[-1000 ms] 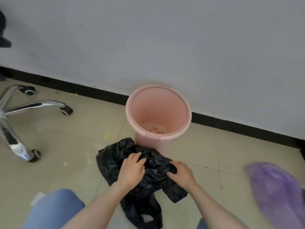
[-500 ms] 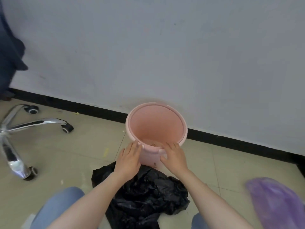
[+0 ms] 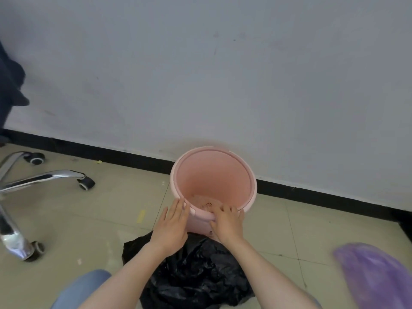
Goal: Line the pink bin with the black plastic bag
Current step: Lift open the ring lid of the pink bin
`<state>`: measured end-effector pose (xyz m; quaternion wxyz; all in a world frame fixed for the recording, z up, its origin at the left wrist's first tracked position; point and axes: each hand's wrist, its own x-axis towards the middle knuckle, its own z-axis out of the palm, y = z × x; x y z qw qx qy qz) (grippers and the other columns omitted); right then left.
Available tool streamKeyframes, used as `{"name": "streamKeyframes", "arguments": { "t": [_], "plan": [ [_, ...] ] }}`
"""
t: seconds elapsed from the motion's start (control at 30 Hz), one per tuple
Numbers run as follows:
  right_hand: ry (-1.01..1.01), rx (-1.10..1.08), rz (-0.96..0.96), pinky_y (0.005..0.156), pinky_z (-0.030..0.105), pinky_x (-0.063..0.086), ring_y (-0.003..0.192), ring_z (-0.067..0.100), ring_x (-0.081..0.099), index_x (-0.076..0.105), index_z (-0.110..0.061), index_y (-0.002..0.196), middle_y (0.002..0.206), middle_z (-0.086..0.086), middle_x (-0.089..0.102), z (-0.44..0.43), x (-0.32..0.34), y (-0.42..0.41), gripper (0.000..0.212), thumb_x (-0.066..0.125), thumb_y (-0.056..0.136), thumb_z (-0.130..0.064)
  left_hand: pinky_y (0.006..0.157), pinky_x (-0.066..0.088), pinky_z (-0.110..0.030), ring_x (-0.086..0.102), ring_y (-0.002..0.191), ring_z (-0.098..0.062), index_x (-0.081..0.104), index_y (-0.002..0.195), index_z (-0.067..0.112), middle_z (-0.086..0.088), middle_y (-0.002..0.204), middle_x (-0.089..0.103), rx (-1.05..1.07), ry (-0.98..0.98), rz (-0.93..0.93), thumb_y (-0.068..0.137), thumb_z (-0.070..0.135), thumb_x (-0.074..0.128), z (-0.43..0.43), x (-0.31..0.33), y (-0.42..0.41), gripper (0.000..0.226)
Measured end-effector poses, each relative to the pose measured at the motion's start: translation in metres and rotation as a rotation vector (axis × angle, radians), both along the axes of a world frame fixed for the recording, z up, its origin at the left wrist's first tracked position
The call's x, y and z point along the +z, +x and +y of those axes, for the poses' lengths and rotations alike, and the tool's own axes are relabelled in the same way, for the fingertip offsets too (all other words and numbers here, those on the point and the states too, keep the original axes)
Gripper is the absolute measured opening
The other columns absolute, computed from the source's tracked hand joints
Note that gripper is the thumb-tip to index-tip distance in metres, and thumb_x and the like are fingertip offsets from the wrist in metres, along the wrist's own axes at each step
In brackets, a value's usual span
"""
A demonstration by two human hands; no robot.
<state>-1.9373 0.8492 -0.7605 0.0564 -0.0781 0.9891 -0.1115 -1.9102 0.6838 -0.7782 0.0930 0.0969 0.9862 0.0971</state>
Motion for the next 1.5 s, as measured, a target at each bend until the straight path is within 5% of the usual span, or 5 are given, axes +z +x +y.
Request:
{"name": "streamKeyframes", "arguments": {
  "t": [0.57,0.8,1.03,1.27,1.5],
  "plan": [
    [-0.245,0.167,-0.144,0.079,0.028,0.038,0.106,0.025,0.055,0.059,-0.007,0.111,0.114,0.011,0.064,0.019,0.124,-0.042,0.025,0.054,0.089,-0.017,0.112,-0.007,-0.034,-0.021,0.137,-0.030,-0.016,0.139,0.002,-0.020,0.149,-0.024,-0.016,0.116,-0.102,0.087,0.015,0.040,0.008,0.012,0.004,0.077],
    [-0.314,0.070,0.138,0.072,0.023,0.031,0.085,0.020,0.047,0.051,-0.013,0.120,0.094,0.005,0.054,0.026,0.200,-0.094,0.027,0.042,0.095,-0.022,0.113,-0.005,-0.035,-0.017,0.139,-0.030,-0.011,0.141,0.003,-0.020,0.151,-0.018,-0.053,0.086,-0.119,0.087,0.014,0.040,-0.004,0.017,0.006,0.075],
    [-0.020,-0.091,0.565,0.084,0.045,0.038,0.112,0.040,0.041,0.049,-0.002,0.116,0.126,0.026,0.043,0.029,0.195,-0.143,0.026,0.040,0.093,-0.009,0.114,-0.003,-0.034,-0.014,0.140,-0.029,-0.009,0.142,0.005,-0.019,0.152,-0.016,-0.068,0.053,-0.144,0.089,0.016,0.041,-0.006,0.026,0.004,0.074],
    [0.163,-0.193,0.249,0.112,0.050,0.016,0.142,0.033,-0.007,-0.006,-0.018,0.145,0.155,0.013,-0.015,0.017,0.171,-0.170,0.072,0.043,0.092,-0.024,0.114,-0.003,-0.035,-0.013,0.140,-0.030,-0.009,0.141,0.004,-0.020,0.152,-0.014,-0.077,0.028,-0.121,0.088,0.016,0.040,-0.005,0.022,0.008,0.074],
    [0.214,-0.130,0.125,0.112,0.048,0.020,0.143,0.024,-0.001,0.016,0.002,0.140,0.155,0.009,-0.016,0.050,0.181,-0.190,0.070,0.052,0.088,-0.029,0.113,-0.004,-0.032,-0.014,0.140,-0.028,-0.009,0.141,0.005,-0.018,0.152,-0.015,-0.068,0.045,-0.094,0.088,0.015,0.038,-0.004,0.021,0.009,0.072]
  ]
}}
